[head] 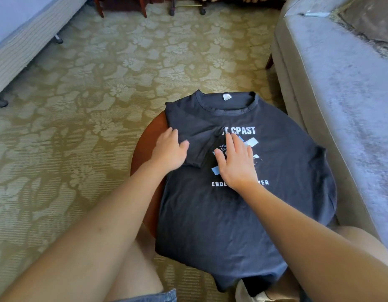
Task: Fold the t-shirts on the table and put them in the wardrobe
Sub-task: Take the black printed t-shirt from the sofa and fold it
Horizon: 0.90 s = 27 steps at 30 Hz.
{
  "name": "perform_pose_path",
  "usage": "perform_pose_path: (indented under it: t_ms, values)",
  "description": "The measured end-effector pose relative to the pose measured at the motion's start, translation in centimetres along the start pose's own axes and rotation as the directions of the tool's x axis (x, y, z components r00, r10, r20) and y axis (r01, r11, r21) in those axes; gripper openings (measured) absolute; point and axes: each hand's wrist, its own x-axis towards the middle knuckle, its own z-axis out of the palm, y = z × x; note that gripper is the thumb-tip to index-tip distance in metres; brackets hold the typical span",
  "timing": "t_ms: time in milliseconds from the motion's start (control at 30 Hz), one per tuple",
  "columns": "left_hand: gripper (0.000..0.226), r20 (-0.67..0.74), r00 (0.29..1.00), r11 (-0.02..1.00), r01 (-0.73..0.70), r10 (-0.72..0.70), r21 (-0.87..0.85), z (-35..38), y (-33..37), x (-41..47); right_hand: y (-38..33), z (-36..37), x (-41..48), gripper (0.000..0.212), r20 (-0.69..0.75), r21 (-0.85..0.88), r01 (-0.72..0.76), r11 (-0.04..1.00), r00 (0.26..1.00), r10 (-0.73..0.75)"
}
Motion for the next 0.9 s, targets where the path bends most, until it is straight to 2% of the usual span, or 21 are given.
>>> perform_pose_path:
  t_ms: [100, 200, 333, 467, 567, 633, 700, 767, 900]
  values:
    - [0.082, 0.091, 0.996, 0.980, -0.029, 0.012, 0.198, 2.3, -0.6, -0.5, 0.2, 0.6, 0.3, 0.063, 0.052, -0.184, 0.025, 0.983, 0.999, -0.016]
    - [0.088, 0.052, 0.998, 0.943, -0.048, 0.032, 0.329, 3.2, -1.7, -0.7, 0.0, 0.9, 0.5, 0.063, 0.109, -0.273, 0.035, 0.961, 0.994, -0.005]
    - [0.093, -0.008, 0.998, 0.936, -0.049, 0.055, 0.348, 2.8, -3.2, -0.1, -0.9, 1.1, 0.9, 0.065, 0.150, -0.301, 0.017, 0.954, 0.988, 0.030]
    - [0.098, 0.012, 1.000, 0.925, -0.010, 0.006, 0.379, 1.3, -5.0, 0.5, -3.4, 2.1, 1.5, 0.066, 0.184, -0.292, 0.022, 0.956, 0.982, 0.034]
    - [0.099, 0.041, 0.998, 0.903, 0.033, -0.055, 0.428, -0.5, -6.3, 0.5, -5.3, 2.5, 1.8, 0.063, 0.249, -0.193, 0.052, 0.980, 0.968, -0.003]
    - [0.096, 0.029, 0.997, 0.901, 0.050, -0.070, 0.431, -1.5, -6.1, 0.7, -5.3, 1.8, 2.0, 0.059, 0.196, -0.126, 0.053, 0.991, 0.980, -0.027]
    - [0.086, -0.020, 1.000, 0.924, 0.023, -0.017, 0.381, -1.2, -4.6, 0.7, -3.9, 0.2, 2.2, 0.056, 0.097, -0.168, 0.027, 0.985, 0.995, -0.010]
    - [0.077, -0.024, 0.999, 0.937, -0.032, 0.043, 0.347, 0.4, -2.7, 0.4, -1.2, -1.4, 2.3, 0.059, 0.069, -0.221, -0.038, 0.974, 0.996, 0.054]
    - [0.077, -0.008, 0.999, 0.919, -0.027, 0.033, 0.393, 3.0, -2.1, 0.4, 3.9, -3.2, 1.3, 0.068, 0.150, -0.306, -0.137, 0.942, 0.970, 0.189]
